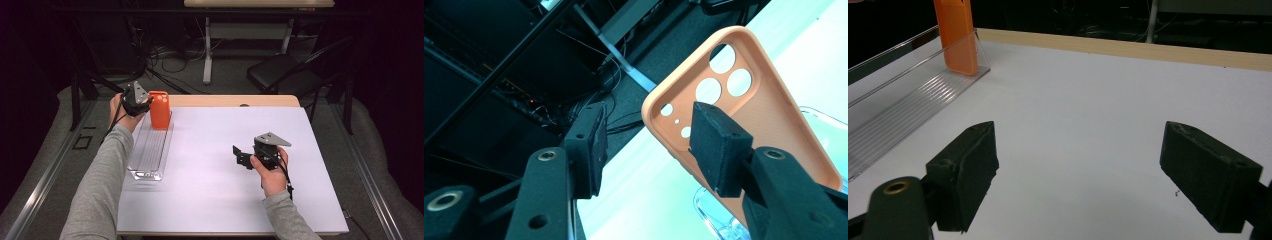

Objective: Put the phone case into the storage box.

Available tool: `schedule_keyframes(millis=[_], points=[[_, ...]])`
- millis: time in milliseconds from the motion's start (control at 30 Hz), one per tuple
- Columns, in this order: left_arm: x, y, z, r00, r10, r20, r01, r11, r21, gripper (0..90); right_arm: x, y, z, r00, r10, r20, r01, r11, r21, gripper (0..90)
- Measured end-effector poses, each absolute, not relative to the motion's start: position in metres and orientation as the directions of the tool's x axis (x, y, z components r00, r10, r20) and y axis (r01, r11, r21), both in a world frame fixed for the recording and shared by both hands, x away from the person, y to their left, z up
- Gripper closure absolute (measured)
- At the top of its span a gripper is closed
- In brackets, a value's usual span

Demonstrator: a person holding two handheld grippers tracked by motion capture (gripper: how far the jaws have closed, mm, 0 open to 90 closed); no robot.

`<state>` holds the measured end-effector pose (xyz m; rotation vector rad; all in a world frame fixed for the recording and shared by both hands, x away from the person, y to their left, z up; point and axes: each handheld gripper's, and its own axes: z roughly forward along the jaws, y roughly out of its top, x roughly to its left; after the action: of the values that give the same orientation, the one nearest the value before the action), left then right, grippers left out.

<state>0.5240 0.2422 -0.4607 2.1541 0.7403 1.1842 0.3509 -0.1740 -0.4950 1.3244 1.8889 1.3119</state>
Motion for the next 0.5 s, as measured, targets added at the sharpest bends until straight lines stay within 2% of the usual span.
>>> schedule_keyframes(millis=[300, 500], points=[[0.5226, 0.248, -0.4597, 0.473, 0.723, 0.503, 0.237, -0.654, 0.718, 43.5, 0.3513, -0.1746, -0.495, -0.413, 0.901, 0.132, 0.437, 0.069, 0.897, 15.0], [0.5182, 0.2517, -0.4537, 0.458, 0.741, 0.49, 0.247, -0.636, 0.731, 43.4, 0.3508, -0.1747, -0.4945, -0.414, 0.9, 0.133, 0.438, 0.07, 0.896, 14.9]])
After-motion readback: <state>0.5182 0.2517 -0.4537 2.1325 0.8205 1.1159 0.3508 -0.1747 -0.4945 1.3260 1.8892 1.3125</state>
